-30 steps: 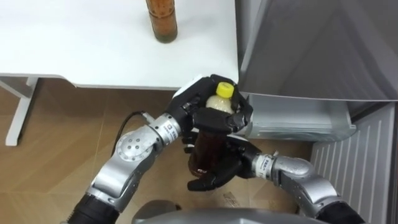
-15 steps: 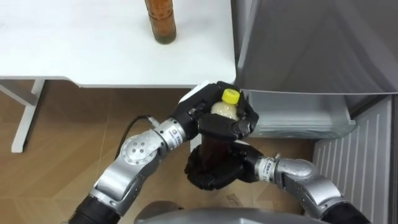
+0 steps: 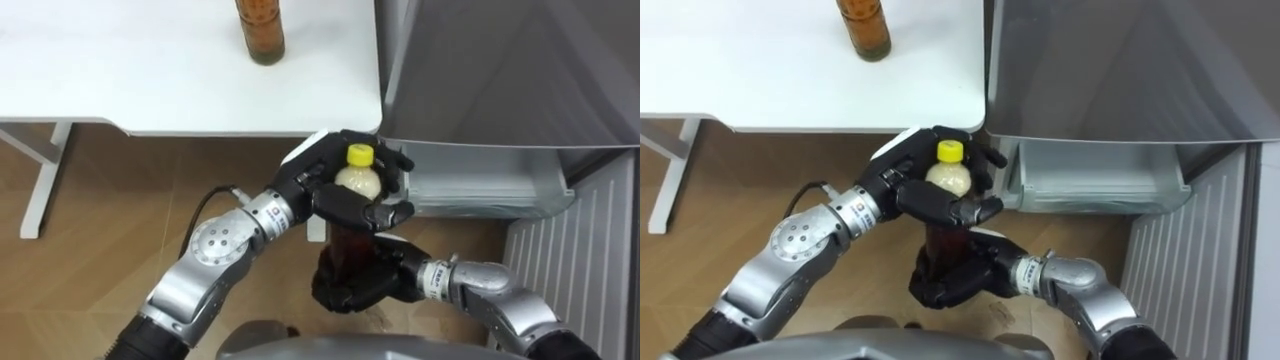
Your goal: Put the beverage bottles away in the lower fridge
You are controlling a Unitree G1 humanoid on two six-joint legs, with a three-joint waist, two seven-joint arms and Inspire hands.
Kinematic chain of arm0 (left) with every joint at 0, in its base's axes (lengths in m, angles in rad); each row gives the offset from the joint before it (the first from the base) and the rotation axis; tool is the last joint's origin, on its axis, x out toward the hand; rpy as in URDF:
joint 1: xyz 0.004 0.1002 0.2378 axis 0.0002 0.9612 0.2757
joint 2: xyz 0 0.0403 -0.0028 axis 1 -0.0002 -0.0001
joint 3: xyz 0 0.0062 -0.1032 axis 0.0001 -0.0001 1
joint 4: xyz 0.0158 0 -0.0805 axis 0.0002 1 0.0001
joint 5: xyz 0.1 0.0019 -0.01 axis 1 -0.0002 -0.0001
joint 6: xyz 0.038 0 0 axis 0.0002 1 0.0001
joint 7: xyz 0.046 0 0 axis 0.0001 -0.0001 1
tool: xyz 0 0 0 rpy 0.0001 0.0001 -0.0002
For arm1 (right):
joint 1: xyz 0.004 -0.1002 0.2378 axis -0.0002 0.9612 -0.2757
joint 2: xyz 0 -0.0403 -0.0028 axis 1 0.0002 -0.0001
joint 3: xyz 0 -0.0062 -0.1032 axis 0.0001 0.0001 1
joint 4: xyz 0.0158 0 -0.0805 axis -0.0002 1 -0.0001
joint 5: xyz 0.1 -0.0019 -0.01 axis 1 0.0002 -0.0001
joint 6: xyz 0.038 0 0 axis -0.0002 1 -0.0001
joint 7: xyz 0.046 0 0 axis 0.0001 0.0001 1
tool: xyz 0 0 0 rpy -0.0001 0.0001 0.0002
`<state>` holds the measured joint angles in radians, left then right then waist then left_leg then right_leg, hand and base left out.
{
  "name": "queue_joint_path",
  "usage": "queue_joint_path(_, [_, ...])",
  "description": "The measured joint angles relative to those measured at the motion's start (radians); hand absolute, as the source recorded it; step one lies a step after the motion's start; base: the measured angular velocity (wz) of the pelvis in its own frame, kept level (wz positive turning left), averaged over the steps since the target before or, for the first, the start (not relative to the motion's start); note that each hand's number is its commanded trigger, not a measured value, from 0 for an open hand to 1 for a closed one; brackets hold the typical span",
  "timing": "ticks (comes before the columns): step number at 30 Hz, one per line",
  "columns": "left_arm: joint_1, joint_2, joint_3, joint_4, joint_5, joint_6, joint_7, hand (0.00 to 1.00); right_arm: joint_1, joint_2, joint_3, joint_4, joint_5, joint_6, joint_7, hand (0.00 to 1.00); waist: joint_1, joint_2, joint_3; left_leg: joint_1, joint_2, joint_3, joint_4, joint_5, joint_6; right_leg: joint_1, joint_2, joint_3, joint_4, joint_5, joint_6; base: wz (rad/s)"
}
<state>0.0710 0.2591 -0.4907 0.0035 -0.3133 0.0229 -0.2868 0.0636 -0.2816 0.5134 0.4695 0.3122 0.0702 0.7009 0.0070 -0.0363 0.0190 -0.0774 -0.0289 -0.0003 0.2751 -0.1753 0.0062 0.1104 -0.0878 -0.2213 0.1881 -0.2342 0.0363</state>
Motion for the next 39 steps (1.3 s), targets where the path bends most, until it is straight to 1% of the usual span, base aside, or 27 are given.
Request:
queue_joint_path(6, [0.000,0.000,0.000,0.000,0.000,0.000,0.000,0.00,0.000,0.000,0.006,0.007,0.000,0.016,0.000,1.00,0.000,0.000,0.0003,-0.001,0.000,0.000,0.000,0.000,0.000,0.000,0.000,-0.001,-0.001,0.000,0.000,0.00])
queue_joint_path(11, [-0.007,-0.001,0.000,0.000,-0.003,-0.001,0.000,0.00,0.000,0.000,0.006,0.011,0.000,0.016,0.000,1.00,0.000,0.000,0.0002,-0.014,0.000,0.000,0.008,0.000,0.000,-0.010,0.001,-0.002,0.000,0.000,0.000,0.00])
queue_joint_path(16, [-0.034,-0.003,0.000,-0.010,-0.008,-0.006,-0.001,0.00,0.000,0.001,0.012,0.017,0.001,0.016,-0.002,1.00,0.004,0.002,0.0007,-0.024,0.001,0.000,0.017,0.000,0.000,-0.016,0.001,-0.003,0.001,0.000,0.000,0.00])
queue_joint_path(19, [-0.045,-0.001,0.003,-0.038,-0.008,-0.008,0.000,0.00,-0.001,0.000,0.011,0.018,0.002,0.015,-0.002,1.00,0.002,0.014,0.0000,-0.035,0.001,-0.006,0.026,0.000,0.000,-0.020,0.002,-0.009,0.001,0.005,0.000,0.04])
queue_joint_path(22, [-0.049,0.005,0.021,-0.091,-0.009,-0.008,0.002,0.00,-0.002,-0.004,0.011,0.017,-0.002,0.018,-0.002,1.00,-0.001,0.025,0.0005,-0.043,0.001,-0.010,0.033,0.000,0.001,-0.023,0.002,-0.017,0.001,0.006,0.000,0.07])
queue_joint_path(23, [-0.050,0.006,0.027,-0.115,-0.009,-0.014,0.003,0.00,-0.002,-0.006,0.011,0.017,-0.003,0.018,-0.002,1.00,0.000,0.028,0.0005,-0.042,0.001,-0.012,0.033,0.000,0.001,-0.020,0.002,-0.020,0.001,0.006,0.000,0.06])
queue_joint_path(24, [-0.053,0.006,0.028,-0.136,-0.010,-0.028,0.003,0.00,-0.002,-0.007,0.012,0.018,-0.004,0.018,-0.002,1.00,0.000,0.030,0.0005,-0.041,0.000,-0.014,0.033,0.000,0.001,-0.017,0.002,-0.024,0.001,0.006,0.000,0.08])
queue_joint_path(28, [-0.055,0.000,0.029,-0.221,-0.010,-0.046,0.010,0.00,-0.003,-0.015,0.006,0.033,-0.012,0.017,0.002,1.00,0.007,0.032,0.0006,-0.032,0.001,-0.015,0.032,0.000,0.001,-0.008,0.003,-0.025,0.000,0.006,0.000,0.01])
queue_joint_path(29, [-0.055,-0.004,0.030,-0.243,-0.011,-0.061,0.012,0.00,-0.002,-0.016,0.005,0.043,-0.015,0.017,0.002,1.00,0.009,0.033,0.0006,-0.031,0.000,-0.015,0.032,0.000,0.001,-0.006,0.002,-0.025,0.000,0.006,0.000,0.00])
queue_joint_path(30, [-0.055,-0.005,0.033,-0.268,-0.011,-0.069,0.015,0.00,-0.002,-0.016,0.004,0.058,-0.025,0.015,0.002,1.00,0.009,0.032,0.0007,-0.030,0.000,-0.015,0.031,0.000,0.001,-0.006,0.003,-0.025,0.000,0.006,0.000,0.00])
queue_joint_path(34, [-0.054,-0.002,0.051,-0.328,-0.034,-0.077,0.021,0.00,0.013,-0.022,0.003,0.080,-0.046,0.017,0.000,1.00,0.020,0.031,0.0017,-0.013,0.000,-0.013,0.025,0.000,0.001,0.007,0.002,-0.023,-0.001,0.006,0.000,0.00])
queue_joint_path(37, [-0.054,0.003,0.078,-0.355,-0.085,-0.092,0.034,0.00,0.014,-0.030,-0.013,0.079,-0.045,0.017,0.000,1.00,0.026,0.031,0.0017,-0.010,0.001,-0.013,0.025,0.000,0.000,0.009,0.003,-0.023,0.000,0.006,0.000,0.00])
queue_joint_path(39, [-0.055,0.002,0.119,-0.383,-0.088,-0.096,0.040,0.00,0.015,-0.024,-0.038,0.080,-0.048,0.017,0.000,1.00,0.029,0.029,0.0024,-0.011,0.001,-0.014,0.027,0.000,0.001,0.006,0.003,-0.026,0.001,0.006,0.000,0.00])
